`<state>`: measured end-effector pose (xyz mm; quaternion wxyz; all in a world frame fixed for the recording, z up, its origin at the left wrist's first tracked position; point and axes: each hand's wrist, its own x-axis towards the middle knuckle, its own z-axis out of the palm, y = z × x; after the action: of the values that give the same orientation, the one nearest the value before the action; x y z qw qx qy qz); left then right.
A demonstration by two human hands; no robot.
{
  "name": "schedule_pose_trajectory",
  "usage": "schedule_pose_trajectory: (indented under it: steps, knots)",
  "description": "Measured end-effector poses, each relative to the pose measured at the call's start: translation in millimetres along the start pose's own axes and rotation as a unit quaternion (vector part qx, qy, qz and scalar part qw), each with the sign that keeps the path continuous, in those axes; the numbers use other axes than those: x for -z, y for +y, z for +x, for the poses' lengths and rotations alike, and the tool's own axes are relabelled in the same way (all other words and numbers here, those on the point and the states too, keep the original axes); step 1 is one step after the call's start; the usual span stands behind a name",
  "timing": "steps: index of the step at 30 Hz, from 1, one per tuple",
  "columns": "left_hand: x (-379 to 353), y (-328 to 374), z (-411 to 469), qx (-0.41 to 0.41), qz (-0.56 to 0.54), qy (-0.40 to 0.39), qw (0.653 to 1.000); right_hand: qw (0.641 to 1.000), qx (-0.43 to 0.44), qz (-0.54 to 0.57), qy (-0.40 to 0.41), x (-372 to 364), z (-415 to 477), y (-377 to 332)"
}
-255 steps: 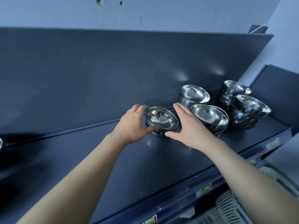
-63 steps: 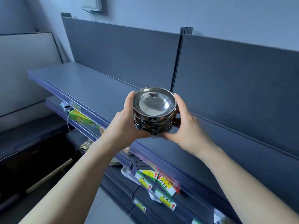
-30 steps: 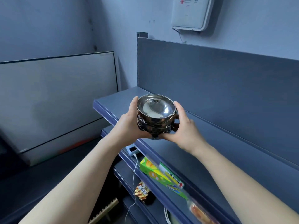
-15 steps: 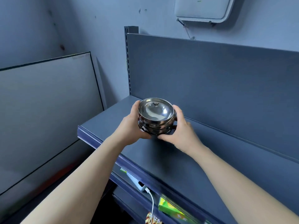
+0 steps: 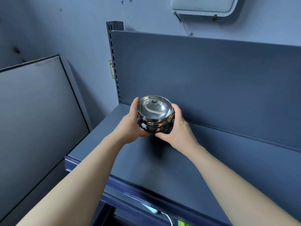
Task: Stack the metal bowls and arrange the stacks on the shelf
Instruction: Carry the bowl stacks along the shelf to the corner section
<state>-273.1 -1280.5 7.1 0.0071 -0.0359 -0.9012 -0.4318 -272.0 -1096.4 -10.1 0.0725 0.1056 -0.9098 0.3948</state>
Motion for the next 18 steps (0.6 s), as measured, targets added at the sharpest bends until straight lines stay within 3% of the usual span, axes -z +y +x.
schedule_pose_trajectory:
  steps: [5,8,13,18]
  knots:
    - [2,1,0,-0.012,0.011,-0.009,1.0,0.999,-0.017,-0.05,-0.003,2,-2,-9]
    - [8,9,-9,-0.042,0.085,0.001,0.996,0.995,-0.017,-0.099,-0.017,14,-8,-16]
    - [10,39,-31,-0.157,0.257,0.09,0.949,0.971,-0.01,-0.237,-0.017,50,-34,-27]
    - [-18,78,-48,-0.249,0.3,0.072,0.918,0.954,-0.023,-0.299,0.024,89,-72,-19]
